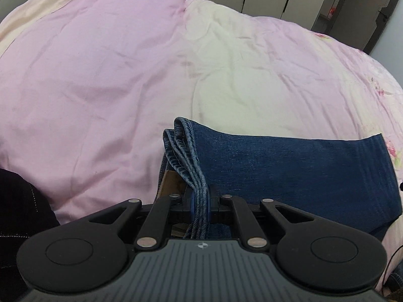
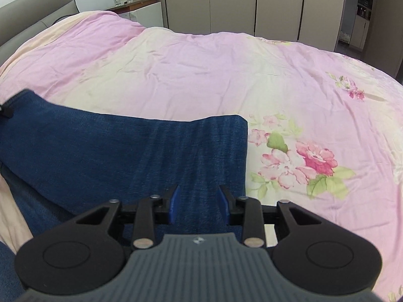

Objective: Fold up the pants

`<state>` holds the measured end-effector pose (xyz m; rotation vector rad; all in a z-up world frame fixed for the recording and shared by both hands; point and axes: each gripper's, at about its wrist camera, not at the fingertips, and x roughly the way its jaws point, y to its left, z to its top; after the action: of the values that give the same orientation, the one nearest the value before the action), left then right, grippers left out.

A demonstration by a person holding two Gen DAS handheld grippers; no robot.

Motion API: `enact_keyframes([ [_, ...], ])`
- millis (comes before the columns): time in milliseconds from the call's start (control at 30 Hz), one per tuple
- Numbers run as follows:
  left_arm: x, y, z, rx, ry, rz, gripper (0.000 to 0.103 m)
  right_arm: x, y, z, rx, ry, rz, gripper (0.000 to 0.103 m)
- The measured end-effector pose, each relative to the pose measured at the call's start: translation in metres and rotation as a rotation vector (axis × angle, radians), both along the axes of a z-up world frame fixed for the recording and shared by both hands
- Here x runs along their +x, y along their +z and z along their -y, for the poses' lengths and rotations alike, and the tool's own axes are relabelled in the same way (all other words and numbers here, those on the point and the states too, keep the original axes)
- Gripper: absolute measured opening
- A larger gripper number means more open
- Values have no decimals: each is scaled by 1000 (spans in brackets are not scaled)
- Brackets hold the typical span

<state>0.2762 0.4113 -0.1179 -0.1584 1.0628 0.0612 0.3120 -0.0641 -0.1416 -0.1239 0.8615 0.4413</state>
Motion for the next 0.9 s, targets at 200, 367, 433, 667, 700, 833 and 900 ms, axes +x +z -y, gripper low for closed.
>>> enact_keyframes([
  [200,5,-40,-4,10,15,-51,10,30,-6,-9,1,-1,-1,19],
  [367,5,-53,-7,-1,31,-62,10,86,-21,-17,-5,-36,-18,18],
  [433,4,-55,-6,6,27,-64,10,108,-38,-17,-16,-52,-39,13],
  [667,6,-56,-7,9,43,-81,15,133,-75,-15,-57,-73,-125,0],
  [700,6,-54,-5,27,46,-81,22,130,-71,-17,-73,-70,-113,0],
  [833,-9,-34,-1,94,58,-41,36,100,-41,-11,-46,-22,-83,3],
  [900,-22,-21,1,90,62,-8,39,78,-29,-3,-16,-11,-99,3],
])
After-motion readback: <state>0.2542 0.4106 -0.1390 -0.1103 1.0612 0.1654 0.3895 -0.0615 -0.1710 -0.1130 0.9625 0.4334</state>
